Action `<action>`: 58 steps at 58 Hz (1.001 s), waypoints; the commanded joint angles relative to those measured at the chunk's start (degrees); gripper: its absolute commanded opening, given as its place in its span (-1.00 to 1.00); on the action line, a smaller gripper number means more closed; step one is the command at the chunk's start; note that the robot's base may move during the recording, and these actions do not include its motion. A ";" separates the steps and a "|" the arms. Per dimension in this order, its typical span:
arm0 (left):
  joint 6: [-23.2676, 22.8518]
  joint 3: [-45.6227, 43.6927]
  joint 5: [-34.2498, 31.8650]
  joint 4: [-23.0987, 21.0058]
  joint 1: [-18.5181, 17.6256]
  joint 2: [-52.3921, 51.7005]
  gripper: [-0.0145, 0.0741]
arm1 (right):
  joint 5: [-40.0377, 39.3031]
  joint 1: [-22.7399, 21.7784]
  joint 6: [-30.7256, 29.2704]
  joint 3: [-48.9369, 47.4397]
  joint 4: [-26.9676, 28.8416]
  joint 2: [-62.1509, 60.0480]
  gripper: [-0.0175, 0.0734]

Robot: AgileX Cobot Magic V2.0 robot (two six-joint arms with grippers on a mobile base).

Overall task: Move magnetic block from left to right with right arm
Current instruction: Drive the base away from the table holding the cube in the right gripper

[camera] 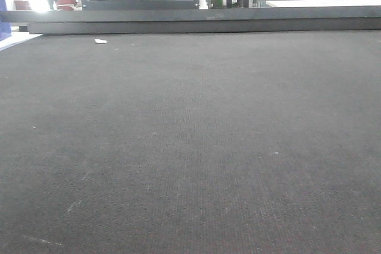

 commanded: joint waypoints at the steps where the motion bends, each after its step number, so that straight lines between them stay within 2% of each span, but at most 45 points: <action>1: -0.10 0.48 -4.84 -0.29 -0.05 -0.54 -0.94 | -4.65 -0.29 -0.62 -1.78 0.06 0.25 0.10; 58: -0.10 0.48 -4.84 -0.16 -0.05 -0.54 -0.94 | -4.65 -0.29 -0.62 -1.78 0.06 0.25 0.10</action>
